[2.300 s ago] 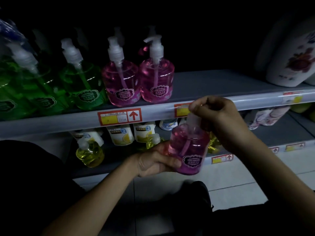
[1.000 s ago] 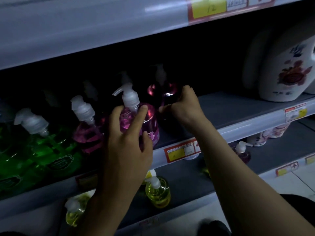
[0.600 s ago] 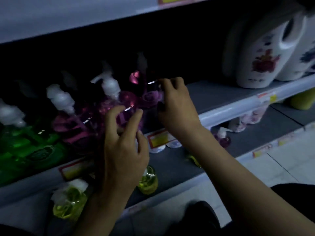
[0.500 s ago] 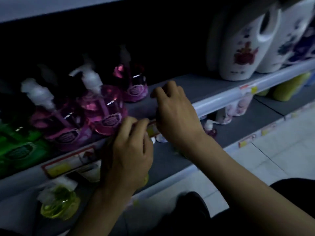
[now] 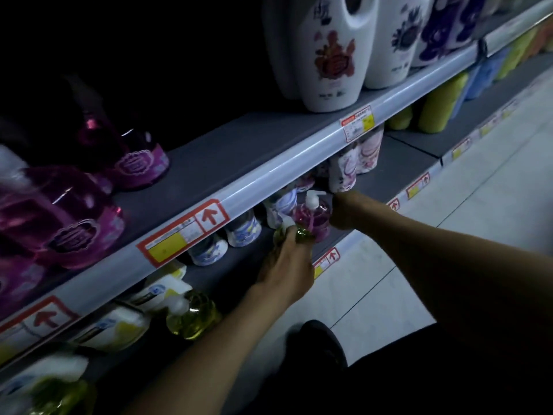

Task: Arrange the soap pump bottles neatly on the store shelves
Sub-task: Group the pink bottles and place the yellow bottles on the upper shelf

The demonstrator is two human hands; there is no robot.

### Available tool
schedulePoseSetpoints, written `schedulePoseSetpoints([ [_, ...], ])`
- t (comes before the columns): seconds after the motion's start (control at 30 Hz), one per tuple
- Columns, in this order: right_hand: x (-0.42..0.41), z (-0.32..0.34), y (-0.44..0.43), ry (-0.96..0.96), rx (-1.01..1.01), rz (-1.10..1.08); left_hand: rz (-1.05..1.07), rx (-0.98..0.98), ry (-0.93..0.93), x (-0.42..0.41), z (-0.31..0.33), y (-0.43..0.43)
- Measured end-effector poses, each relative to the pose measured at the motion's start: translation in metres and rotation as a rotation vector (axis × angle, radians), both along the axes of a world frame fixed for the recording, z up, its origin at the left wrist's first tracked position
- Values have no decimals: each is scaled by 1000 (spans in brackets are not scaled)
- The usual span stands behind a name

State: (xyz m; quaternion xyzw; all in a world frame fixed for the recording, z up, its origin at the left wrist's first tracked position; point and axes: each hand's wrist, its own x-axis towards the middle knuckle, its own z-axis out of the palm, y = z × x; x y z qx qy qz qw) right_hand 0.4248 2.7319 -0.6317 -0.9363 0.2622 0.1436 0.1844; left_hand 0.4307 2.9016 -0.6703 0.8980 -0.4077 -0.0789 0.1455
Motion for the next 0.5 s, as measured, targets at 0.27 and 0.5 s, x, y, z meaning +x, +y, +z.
schedulePoseSetpoints([
  [0.27, 34, -48, -17, -199, 133, 8, -3, 154, -28, 28, -30, -17],
  [0.5, 68, -56, 2, -193, 26, -42, 140, 27, -20, 38, -33, 0],
])
